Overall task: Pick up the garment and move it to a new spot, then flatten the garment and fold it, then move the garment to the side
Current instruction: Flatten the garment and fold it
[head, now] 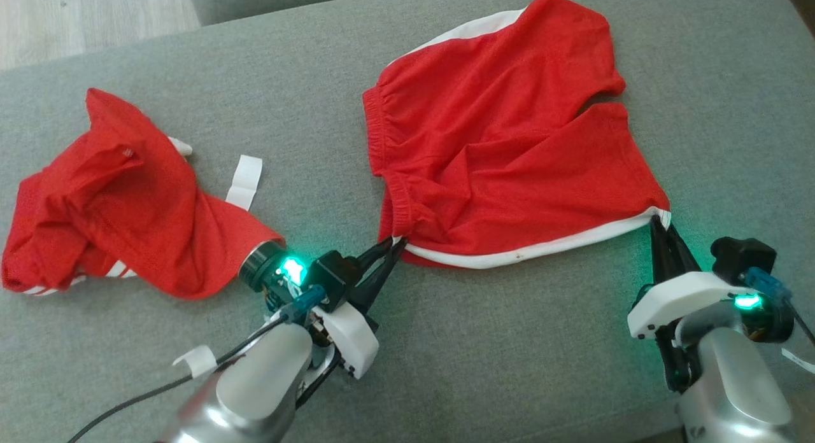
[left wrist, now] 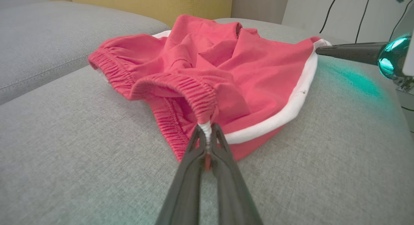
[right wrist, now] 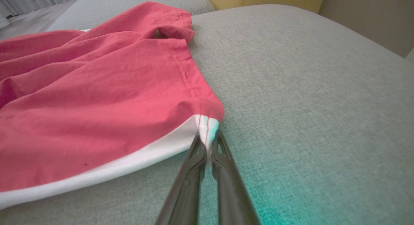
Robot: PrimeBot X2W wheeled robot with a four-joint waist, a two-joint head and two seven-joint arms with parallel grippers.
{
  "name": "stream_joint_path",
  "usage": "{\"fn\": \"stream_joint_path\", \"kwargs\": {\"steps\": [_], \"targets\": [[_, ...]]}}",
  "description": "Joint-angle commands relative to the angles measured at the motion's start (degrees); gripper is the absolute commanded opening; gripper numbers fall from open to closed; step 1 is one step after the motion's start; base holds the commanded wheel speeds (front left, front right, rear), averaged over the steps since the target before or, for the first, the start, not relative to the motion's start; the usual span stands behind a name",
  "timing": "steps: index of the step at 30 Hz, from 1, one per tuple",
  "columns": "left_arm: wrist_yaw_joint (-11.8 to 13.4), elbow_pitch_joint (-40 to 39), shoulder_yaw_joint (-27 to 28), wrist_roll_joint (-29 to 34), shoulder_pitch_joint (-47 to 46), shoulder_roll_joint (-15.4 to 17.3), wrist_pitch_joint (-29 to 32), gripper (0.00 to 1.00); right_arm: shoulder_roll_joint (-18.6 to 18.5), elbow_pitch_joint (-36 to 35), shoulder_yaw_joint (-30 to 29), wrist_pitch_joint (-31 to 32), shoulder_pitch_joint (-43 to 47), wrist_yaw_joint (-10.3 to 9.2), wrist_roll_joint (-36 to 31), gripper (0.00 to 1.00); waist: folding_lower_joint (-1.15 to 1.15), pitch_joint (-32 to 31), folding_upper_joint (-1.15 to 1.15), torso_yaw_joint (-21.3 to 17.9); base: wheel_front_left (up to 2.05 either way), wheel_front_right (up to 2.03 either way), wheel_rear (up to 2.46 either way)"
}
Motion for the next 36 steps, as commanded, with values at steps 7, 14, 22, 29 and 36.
{"fn": "stream_joint_path", "kwargs": {"steps": [7,14,22,29,36], "targets": [[1.4,-1.4,2.3,-0.7,-3.1,1.6,-1.1,0.00,-0.2,-2.5,2.2,-1.5,-1.6,-0.04,1.3,0.00,0.00,-1.3,0.00,0.4,0.00,0.00,0.00],[3.4,-4.9,5.2,-2.4,-4.3,2.6,-2.1,0.00,-0.2,-8.8,4.2,-0.8,-3.7,-0.04,4.0,0.00,0.00,-4.4,0.00,0.9,0.00,0.00,0.00],[5.0,-10.5,10.3,-5.3,-10.6,4.4,0.2,0.00,-3.0,-21.0,6.3,4.1,-10.9,-0.04,5.6,0.00,0.00,-9.5,0.00,2.2,0.00,0.00,0.00],[6.3,-15.1,13.6,-6.8,-17.1,5.7,3.9,0.00,-6.5,-27.1,6.8,7.0,-17.2,-0.04,6.1,0.00,0.00,-14.0,0.00,3.2,0.00,0.00,0.00],[8.7,-26.1,14.5,-8.5,-11.8,10.2,9.9,0.00,-6.9,-36.0,4.6,12.7,-11.9,-0.04,6.1,0.00,0.00,-15.3,0.00,4.0,0.00,0.00,0.00]]}}
